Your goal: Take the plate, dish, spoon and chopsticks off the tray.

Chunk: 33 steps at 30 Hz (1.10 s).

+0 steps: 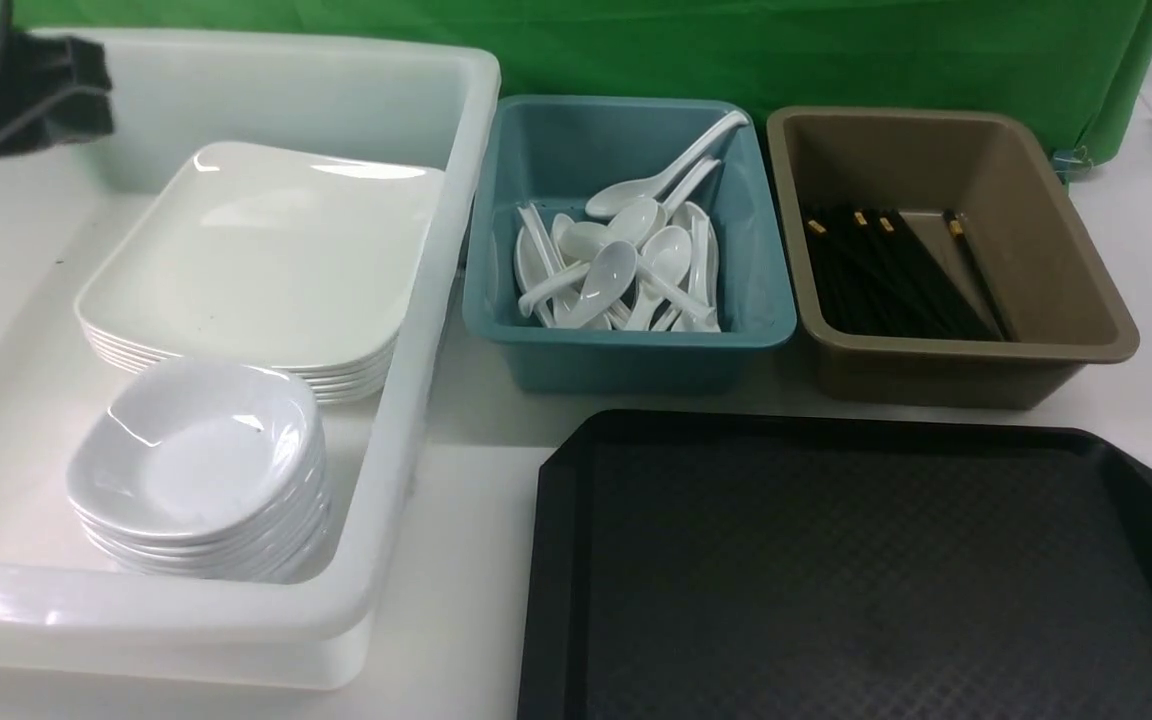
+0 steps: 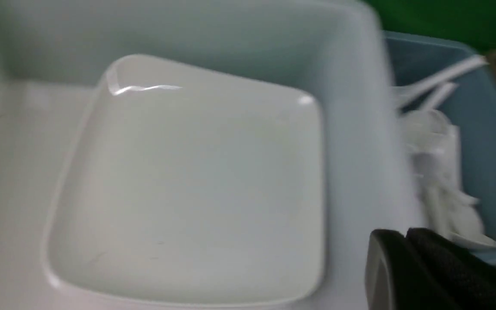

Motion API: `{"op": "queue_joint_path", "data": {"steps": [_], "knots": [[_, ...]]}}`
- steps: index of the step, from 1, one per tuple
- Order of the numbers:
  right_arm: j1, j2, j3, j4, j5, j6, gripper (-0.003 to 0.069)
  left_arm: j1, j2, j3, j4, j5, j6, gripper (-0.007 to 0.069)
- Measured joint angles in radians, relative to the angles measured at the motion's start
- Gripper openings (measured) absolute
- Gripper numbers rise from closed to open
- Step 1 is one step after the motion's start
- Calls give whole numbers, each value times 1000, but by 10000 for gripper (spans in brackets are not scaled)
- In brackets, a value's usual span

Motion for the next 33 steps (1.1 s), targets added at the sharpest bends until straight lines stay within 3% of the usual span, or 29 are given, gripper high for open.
{"op": "queue_joint_path", "data": {"steps": [7, 12, 22, 33], "knots": [[0, -298, 274, 0, -451, 12, 20, -236, -307, 103, -7, 66, 17, 1], [0, -440, 458, 0, -605, 30, 20, -339, -557, 304, -9, 52, 2, 0], [0, -488, 535, 0, -644, 50, 20, -351, -1069, 748, -12, -103, -40, 2], [0, -489, 535, 0, -647, 50, 20, -351, -1203, 819, -50, -143, -59, 10]]}}
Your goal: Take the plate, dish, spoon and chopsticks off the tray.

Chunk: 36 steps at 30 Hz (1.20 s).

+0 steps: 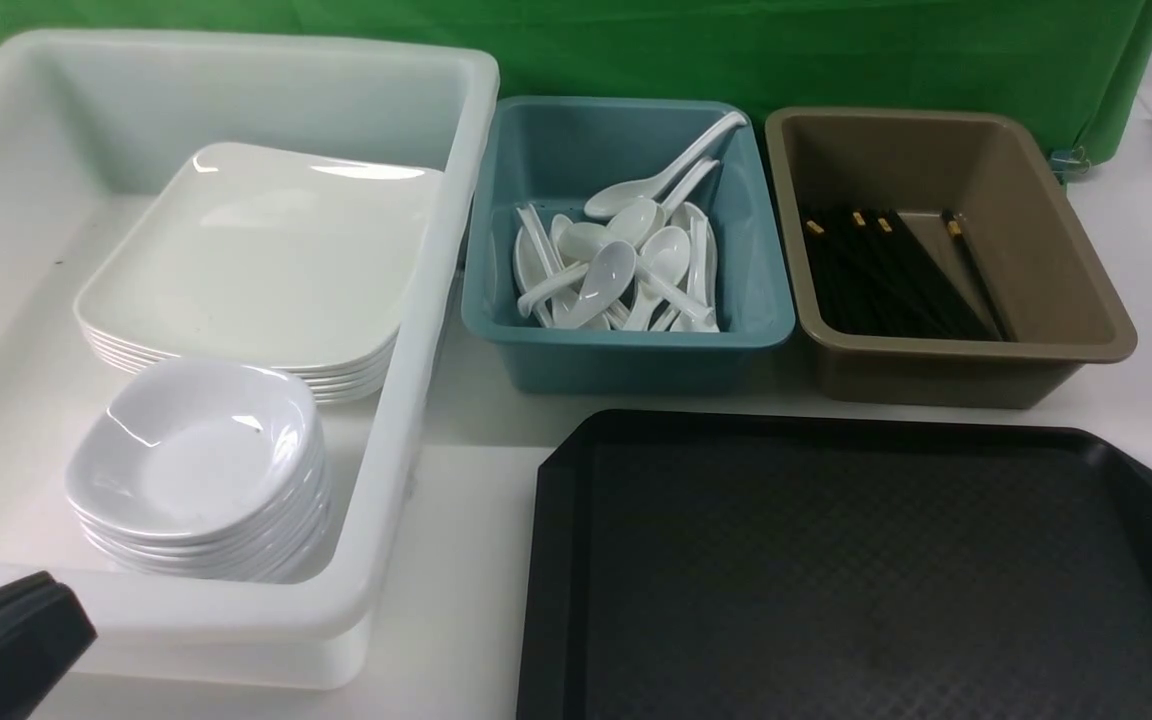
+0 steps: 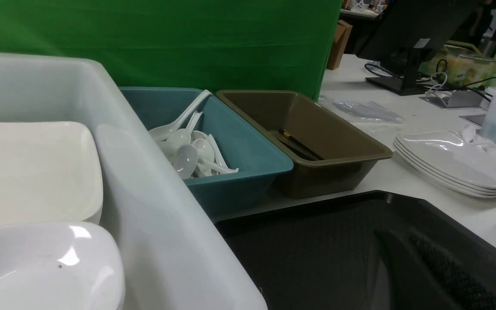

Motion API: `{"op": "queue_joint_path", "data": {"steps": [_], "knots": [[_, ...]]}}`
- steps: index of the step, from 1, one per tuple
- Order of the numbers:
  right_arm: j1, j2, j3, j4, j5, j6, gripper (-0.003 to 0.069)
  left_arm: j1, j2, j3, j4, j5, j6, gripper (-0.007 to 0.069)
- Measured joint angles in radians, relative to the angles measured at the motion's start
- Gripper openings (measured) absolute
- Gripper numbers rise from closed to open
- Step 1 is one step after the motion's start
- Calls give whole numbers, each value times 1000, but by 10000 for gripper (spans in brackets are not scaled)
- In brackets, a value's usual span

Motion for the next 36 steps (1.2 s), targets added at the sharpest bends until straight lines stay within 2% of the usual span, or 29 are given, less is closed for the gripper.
{"op": "queue_joint_path", "data": {"steps": [11, 15, 16, 18, 19, 23, 27, 31, 36], "knots": [[0, 0, 0, 0, 0, 7, 34, 0, 0, 1, -2, -1, 0, 10], [0, 0, 0, 0, 0, 7, 41, 0, 0, 3, 41, -24, -3, 11], [0, 0, 0, 0, 0, 7, 43, 0, 0, 8, 72, -37, -15, 11], [0, 0, 0, 0, 0, 7, 45, 12, -2, 33, 182, -77, -112, 11], [0, 0, 0, 0, 0, 7, 46, 16, -4, 40, 194, -82, -138, 11], [0, 0, 0, 0, 0, 7, 55, 94, -43, 142, 359, -172, -318, 11], [0, 0, 0, 0, 0, 7, 70, 196, -102, 285, 393, -248, -338, 11], [0, 0, 0, 0, -2, 7, 82, 236, -106, 399, 403, -257, -339, 11], [0, 0, 0, 0, -2, 7, 87, 240, -106, 428, 408, -305, -338, 12]]}}
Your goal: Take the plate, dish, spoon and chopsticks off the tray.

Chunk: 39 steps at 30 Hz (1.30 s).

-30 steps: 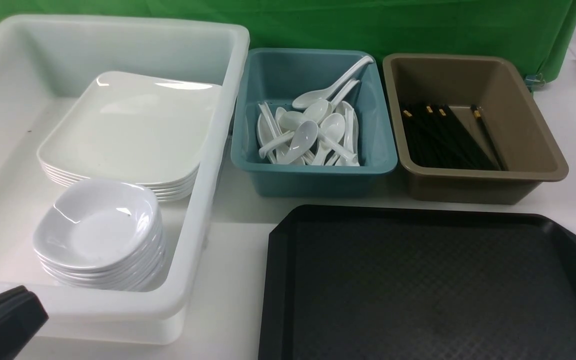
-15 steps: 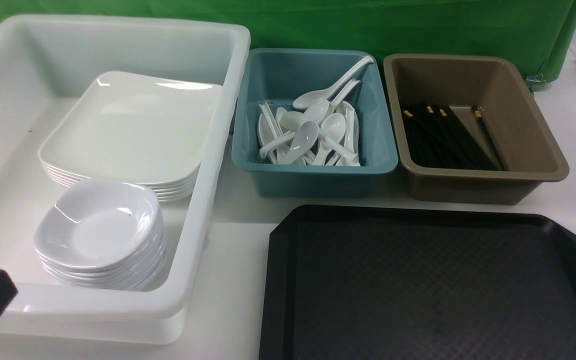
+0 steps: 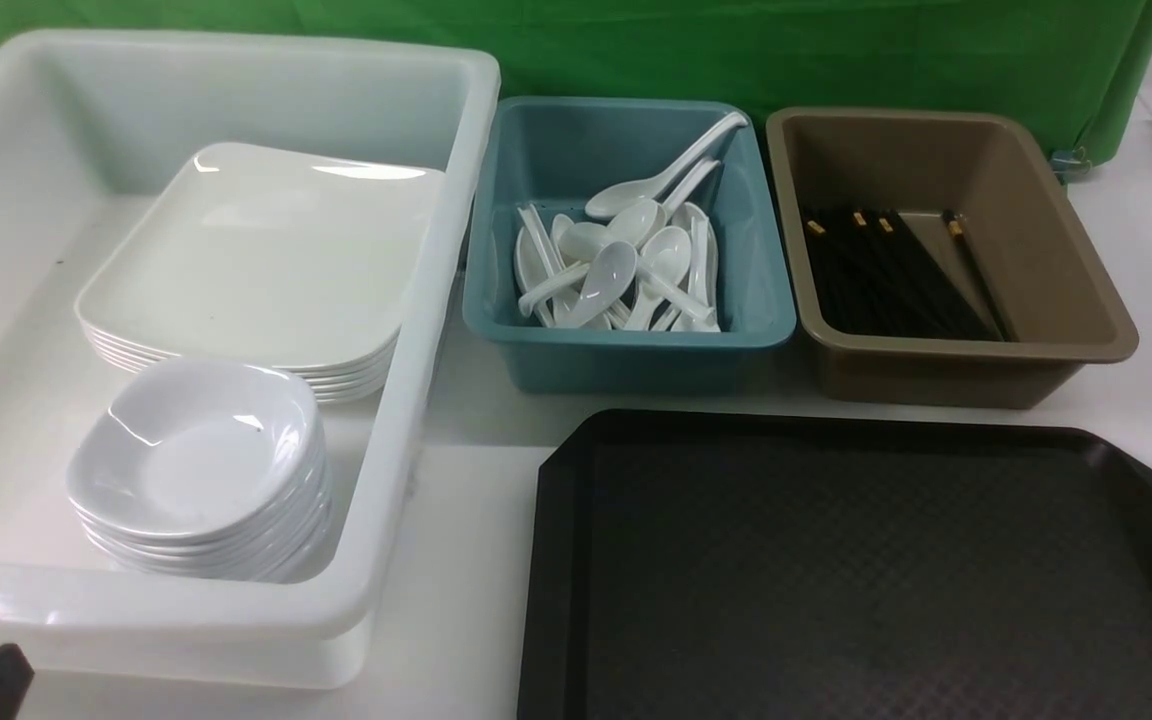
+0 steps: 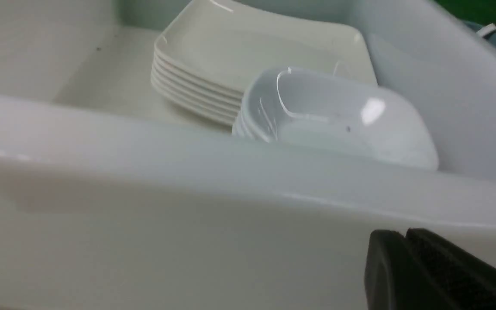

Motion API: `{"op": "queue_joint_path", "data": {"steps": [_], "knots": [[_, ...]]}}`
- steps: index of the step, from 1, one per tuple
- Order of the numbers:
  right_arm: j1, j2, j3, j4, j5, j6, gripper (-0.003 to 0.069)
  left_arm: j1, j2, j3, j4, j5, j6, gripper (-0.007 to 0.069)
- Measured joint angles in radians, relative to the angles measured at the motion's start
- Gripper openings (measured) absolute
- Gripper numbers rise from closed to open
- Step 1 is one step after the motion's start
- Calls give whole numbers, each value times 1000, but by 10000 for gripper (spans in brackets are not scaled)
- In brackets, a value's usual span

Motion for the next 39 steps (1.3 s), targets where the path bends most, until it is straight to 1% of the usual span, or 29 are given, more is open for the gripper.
{"op": "queue_joint_path", "data": {"steps": [3, 14, 26, 29, 31, 32, 34, 37, 38, 39], "knots": [[0, 0, 0, 0, 1, 0, 89, 0, 0, 0, 0, -34, 2, 12], [0, 0, 0, 0, 2, 0, 92, -1, 0, 0, 1, -45, 10, 12], [0, 0, 0, 0, 3, 0, 124, -1, 0, 0, 1, -45, 11, 13], [0, 0, 0, 0, 18, -47, 128, -1, 0, 0, 1, -45, 11, 13], [-13, 0, 1, 0, 97, -102, 134, -1, 0, 0, 1, -45, 11, 15], [-13, 0, 2, 0, 97, -108, 134, -1, 0, 0, 1, -45, 11, 15], [-74, 0, 37, 0, 217, -172, 140, -1, 0, 0, 1, -45, 11, 16], [-168, 0, 145, 0, 279, -183, 143, -1, 0, 0, 1, -45, 11, 17], [-168, 0, 145, 0, 279, -183, 143, -1, 0, 0, 1, -45, 11, 17], [-225, -1, 242, 0, 282, -177, 144, -1, 0, 0, 1, -45, 11, 17]]}}
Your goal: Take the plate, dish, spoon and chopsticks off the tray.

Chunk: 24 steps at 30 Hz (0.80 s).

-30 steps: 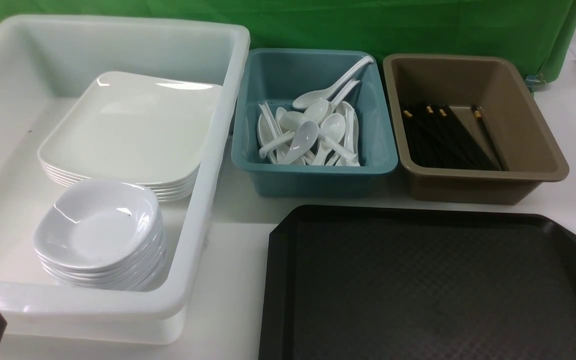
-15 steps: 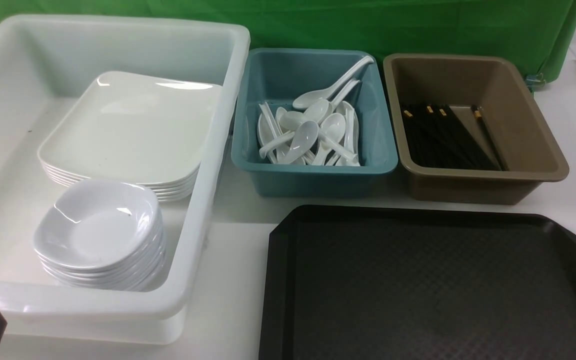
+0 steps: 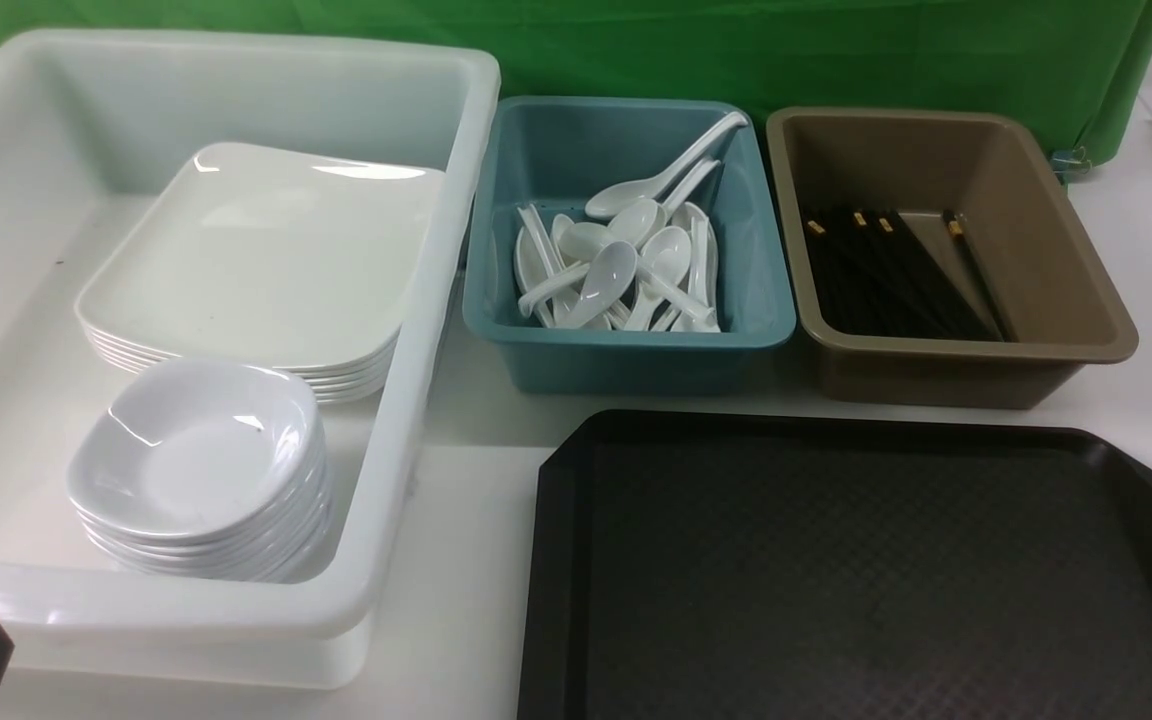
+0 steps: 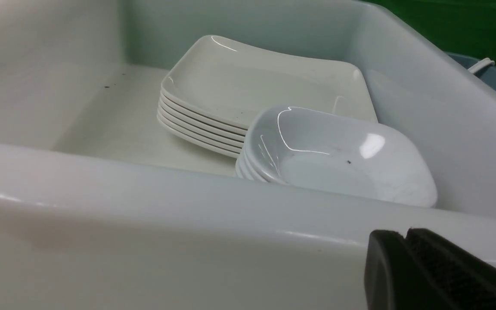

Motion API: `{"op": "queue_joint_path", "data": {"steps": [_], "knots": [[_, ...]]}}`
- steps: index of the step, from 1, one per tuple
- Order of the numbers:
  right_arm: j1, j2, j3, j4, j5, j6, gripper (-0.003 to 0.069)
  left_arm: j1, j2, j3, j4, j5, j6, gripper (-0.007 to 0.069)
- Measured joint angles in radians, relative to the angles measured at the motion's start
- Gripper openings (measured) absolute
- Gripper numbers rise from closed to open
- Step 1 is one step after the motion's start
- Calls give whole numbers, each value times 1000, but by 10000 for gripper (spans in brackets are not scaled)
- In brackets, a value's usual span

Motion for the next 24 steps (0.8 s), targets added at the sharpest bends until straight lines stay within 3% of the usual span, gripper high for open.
{"op": "queue_joint_path", "data": {"steps": [6, 24], "knots": [[-76, -39, 234, 0, 41, 9, 160, 0, 0, 0, 0, 0, -1, 17], [-63, -81, 250, 0, 94, 94, 211, 0, 0, 0, 1, 1, 0, 17]]}}
